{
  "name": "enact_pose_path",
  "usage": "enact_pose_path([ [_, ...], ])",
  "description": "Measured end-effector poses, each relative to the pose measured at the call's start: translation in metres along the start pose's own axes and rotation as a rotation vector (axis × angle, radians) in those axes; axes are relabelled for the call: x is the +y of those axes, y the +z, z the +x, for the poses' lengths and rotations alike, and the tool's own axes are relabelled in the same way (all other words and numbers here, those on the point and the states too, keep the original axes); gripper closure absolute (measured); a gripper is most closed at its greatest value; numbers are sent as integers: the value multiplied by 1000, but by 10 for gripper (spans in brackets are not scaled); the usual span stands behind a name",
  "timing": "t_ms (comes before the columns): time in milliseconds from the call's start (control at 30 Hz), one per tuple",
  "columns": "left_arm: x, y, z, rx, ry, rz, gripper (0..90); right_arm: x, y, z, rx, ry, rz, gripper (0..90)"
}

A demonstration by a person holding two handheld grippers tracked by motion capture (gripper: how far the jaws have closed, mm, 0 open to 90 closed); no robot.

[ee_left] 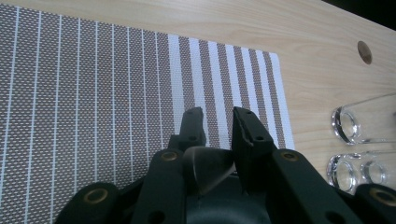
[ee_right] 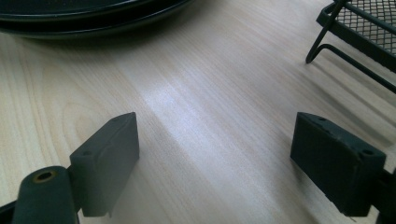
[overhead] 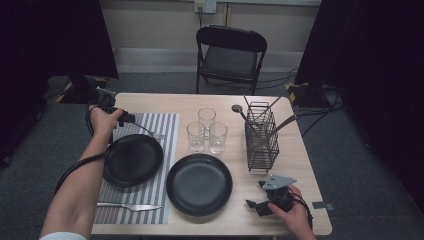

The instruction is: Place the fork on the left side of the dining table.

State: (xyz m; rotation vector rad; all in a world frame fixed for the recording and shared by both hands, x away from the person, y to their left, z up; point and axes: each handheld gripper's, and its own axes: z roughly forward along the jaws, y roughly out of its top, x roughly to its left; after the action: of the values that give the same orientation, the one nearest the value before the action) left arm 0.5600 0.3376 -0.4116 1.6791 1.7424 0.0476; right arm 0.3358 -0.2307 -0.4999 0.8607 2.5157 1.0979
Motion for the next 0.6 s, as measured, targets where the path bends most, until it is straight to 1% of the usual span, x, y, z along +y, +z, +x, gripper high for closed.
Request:
enact_pose_path([
  [33,0,0,0,0,0,0,744,0,0,0,0,0,0,146],
  [67,1,-1,-1,10,7,5,744,0,0,0,0,-1,-1,146],
  [100,2,-1,0,5,17,13,743,0,0,0,0,-1,0,146],
  [133,2,-1,-1,10,9,8,743,0,0,0,0,-1,-1,146],
  [200,2,-1,-2,16,16,8,742,0,0,0,0,0,0,146],
  [233,2,-1,-1,9,16,10,741,0,0,0,0,0,0,146],
  [267,2,-1,-1,14,12,9,741,0,0,0,0,0,0,146],
  [333,2,-1,0,9,13,15,736,0,0,0,0,0,0,146],
  [433,2,0,2,20,4,14,729,0,0,0,0,0,0,146],
  [467,2,0,3,14,-3,15,726,0,0,0,0,0,0,146],
  [500,2,0,3,22,-5,12,726,0,0,0,0,0,0,146],
  [600,3,1,4,15,-1,17,722,0,0,0,0,-1,-1,146],
])
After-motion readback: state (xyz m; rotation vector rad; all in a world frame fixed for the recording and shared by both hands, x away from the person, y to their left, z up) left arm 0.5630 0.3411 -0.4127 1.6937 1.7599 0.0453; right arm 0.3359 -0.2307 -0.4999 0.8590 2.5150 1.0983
